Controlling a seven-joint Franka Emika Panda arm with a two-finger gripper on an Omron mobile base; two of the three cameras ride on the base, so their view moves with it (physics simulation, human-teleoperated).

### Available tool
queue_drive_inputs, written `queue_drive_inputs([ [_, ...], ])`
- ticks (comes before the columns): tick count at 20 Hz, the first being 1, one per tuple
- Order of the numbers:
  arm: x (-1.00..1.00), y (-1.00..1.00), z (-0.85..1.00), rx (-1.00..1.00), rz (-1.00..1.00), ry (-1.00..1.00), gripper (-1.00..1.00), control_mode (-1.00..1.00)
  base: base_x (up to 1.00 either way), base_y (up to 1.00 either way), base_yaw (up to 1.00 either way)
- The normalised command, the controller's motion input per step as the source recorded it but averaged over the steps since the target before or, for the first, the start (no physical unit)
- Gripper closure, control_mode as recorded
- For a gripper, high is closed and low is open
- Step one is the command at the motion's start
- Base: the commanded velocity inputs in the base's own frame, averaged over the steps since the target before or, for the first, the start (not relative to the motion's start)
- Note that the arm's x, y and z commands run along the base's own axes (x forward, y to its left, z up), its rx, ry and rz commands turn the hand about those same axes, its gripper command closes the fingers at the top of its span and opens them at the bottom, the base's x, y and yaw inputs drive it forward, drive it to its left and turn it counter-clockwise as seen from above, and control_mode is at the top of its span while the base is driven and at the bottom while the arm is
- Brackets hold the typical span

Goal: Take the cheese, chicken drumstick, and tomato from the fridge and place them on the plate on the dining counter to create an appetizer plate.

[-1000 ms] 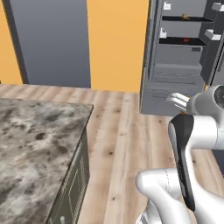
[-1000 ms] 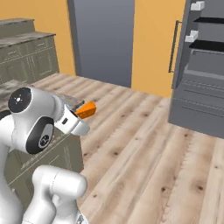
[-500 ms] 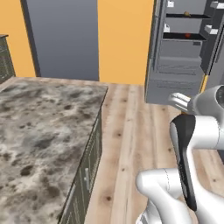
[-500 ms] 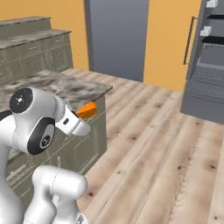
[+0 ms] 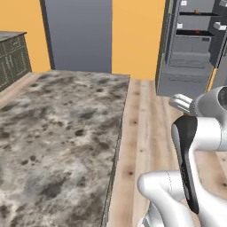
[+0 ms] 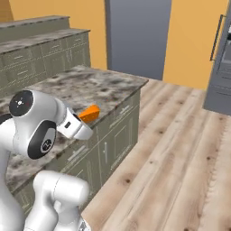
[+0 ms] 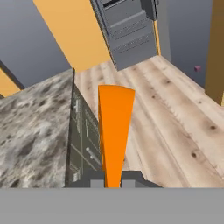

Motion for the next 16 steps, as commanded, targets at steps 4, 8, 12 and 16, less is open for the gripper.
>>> queue_drive_inputs([
  [4, 0.0, 0.0, 0.0, 0.0, 0.0, 0.0, 1.0, 1.0, -1.0, 1.0, 0.02],
  [8, 0.0, 0.0, 0.0, 0.0, 0.0, 0.0, 1.0, 1.0, -1.0, 1.0, 0.01],
  [12, 0.0, 0.0, 0.0, 0.0, 0.0, 0.0, 1.0, 1.0, -1.0, 1.0, 0.01],
  [16, 0.0, 0.0, 0.0, 0.0, 0.0, 0.0, 1.0, 1.0, -1.0, 1.0, 0.02],
])
